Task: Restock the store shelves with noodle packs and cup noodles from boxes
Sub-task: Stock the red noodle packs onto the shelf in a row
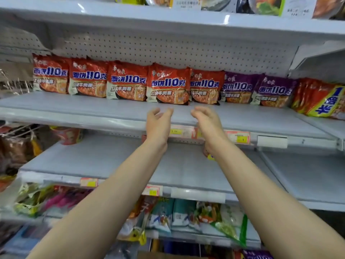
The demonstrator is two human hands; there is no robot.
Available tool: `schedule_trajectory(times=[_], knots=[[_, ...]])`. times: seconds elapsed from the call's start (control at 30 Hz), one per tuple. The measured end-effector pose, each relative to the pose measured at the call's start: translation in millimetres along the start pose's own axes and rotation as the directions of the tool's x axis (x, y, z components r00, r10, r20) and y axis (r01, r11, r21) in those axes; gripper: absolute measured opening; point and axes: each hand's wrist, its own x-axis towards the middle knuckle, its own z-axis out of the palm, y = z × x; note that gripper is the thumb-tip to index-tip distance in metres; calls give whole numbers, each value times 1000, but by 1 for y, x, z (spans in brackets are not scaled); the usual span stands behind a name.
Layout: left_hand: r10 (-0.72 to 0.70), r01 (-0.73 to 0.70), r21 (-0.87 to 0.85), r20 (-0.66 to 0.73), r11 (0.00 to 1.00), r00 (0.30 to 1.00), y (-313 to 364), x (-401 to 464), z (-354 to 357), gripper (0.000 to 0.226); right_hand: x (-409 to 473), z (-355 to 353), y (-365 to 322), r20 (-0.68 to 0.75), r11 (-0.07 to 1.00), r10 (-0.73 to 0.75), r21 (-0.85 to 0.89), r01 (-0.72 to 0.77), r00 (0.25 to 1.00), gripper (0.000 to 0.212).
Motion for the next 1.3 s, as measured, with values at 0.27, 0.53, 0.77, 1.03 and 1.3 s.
schedule_trajectory(times=[0.27,0.53,0.77,1.03,1.3], knots=[[-77,78,-25,45,997,996,-60,-41,-23,44,-60,-19,45,-42,993,120,28,-119,992,14],[-304,292,120,94,949,948,-128,-77,-58,47,-111,-22,115,-124,920,383,-43,-390,916,9],[-423,392,288,49,874,905,-208,-115,-95,41,-173,-40,203,-216,791,592,-28,-611,777,2],[-614,565,425,-29,707,789,-291,-169,-118,32,-233,-93,287,-246,572,786,-57,-818,567,16],[-701,632,510,-76,584,709,-364,-212,-93,48,-246,-139,397,-192,408,877,-187,-894,440,34]])
